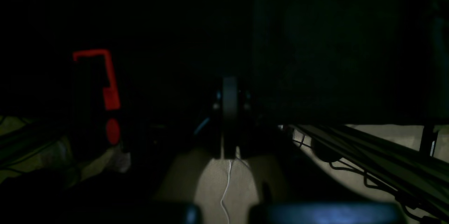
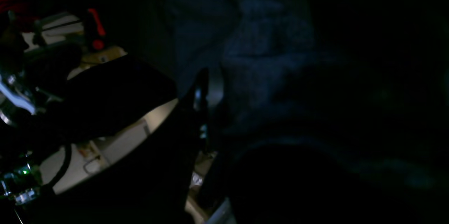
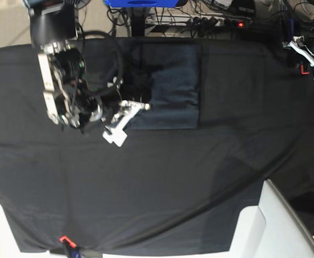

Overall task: Fold the T-shirt properly
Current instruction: 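Fold the grasped section with the right gripper over the folded stack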

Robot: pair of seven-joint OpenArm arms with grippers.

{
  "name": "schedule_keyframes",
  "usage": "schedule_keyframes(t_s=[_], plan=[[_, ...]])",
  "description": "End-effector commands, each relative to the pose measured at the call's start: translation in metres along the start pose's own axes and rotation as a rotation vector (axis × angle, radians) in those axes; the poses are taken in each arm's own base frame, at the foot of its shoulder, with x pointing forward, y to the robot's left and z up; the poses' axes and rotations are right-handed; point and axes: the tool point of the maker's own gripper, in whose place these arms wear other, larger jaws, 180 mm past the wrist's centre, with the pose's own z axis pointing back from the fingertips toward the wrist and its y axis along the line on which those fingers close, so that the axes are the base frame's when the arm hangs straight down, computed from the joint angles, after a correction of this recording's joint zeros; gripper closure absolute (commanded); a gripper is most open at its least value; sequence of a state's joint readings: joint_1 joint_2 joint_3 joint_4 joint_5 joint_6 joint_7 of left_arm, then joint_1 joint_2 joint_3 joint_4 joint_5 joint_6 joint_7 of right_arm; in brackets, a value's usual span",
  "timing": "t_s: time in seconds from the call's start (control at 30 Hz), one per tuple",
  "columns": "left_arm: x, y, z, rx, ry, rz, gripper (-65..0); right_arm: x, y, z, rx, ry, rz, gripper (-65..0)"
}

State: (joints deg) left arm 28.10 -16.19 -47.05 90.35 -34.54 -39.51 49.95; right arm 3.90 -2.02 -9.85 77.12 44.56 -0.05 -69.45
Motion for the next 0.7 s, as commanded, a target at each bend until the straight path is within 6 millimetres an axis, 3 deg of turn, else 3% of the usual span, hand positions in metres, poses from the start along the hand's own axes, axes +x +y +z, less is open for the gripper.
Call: schedule_keyframes(t_s=[0.0,0.4,0.57,0.63,0.67], plan=[[0.011,0.003,0.005,0.001,-0.034,-0.022,0.0,0.007,0.010,0.000,0.021,-0.007,0.023,-0.6],[0.009,0.006,0.010,0.012,-0.027,-0.027,0.0,0.003,0.036,-0.018,0.013,0.047,0.148,-0.6],[0.009,0.007,0.010,0.012,-0.027,-0.028,0.0,0.003,0.031,-0.023,0.006,0.045,0.129,-0.9],[0.009,0.007,0.010,0.012,-0.027,-0.028,0.0,0.004,0.030,-0.025,0.002,0.058,0.123,-4.8],[0.009,0.007,0.010,0.012,-0.027,-0.028,0.0,0.003,0.028,-0.027,-0.001,0.070,0.116,-9.9]])
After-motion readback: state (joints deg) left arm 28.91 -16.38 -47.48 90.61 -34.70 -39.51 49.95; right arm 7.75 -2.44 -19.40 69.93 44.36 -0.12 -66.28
